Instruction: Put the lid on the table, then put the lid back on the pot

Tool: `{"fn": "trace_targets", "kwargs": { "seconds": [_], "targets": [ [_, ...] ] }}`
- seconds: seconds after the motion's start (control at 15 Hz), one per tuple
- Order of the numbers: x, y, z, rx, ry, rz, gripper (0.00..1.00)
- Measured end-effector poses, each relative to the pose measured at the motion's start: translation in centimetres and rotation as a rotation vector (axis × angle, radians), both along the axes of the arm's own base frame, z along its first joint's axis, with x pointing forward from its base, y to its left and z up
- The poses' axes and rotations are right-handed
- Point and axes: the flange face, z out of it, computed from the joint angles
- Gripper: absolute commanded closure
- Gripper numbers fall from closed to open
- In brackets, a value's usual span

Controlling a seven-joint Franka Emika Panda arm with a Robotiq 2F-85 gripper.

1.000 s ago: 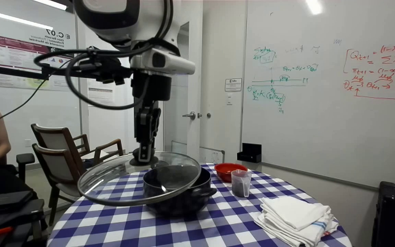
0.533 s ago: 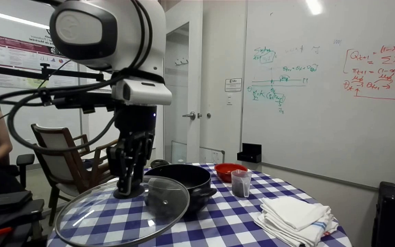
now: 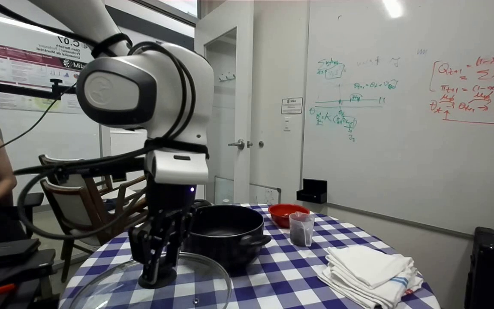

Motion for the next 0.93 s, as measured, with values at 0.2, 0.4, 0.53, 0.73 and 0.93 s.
{"fn": "trace_targets", "kwargs": {
  "seconds": [0.2, 0.4, 0.53, 0.73, 0.93],
  "targets": [
    [0.9, 0.4, -1.9, 0.024, 0.024, -0.021, 0.75],
    [2.1, 0.6, -3.1, 0.041, 0.028, -0.041, 0.75],
    [2.8, 0.5, -3.8, 0.047, 0.031, -0.054, 0.75],
    [3.3, 0.2, -4.9, 0.055, 0.042, -0.071, 0.75],
    [3.7, 0.0, -5.9, 0.057, 0.054, -0.078, 0.75]
  ]
}}
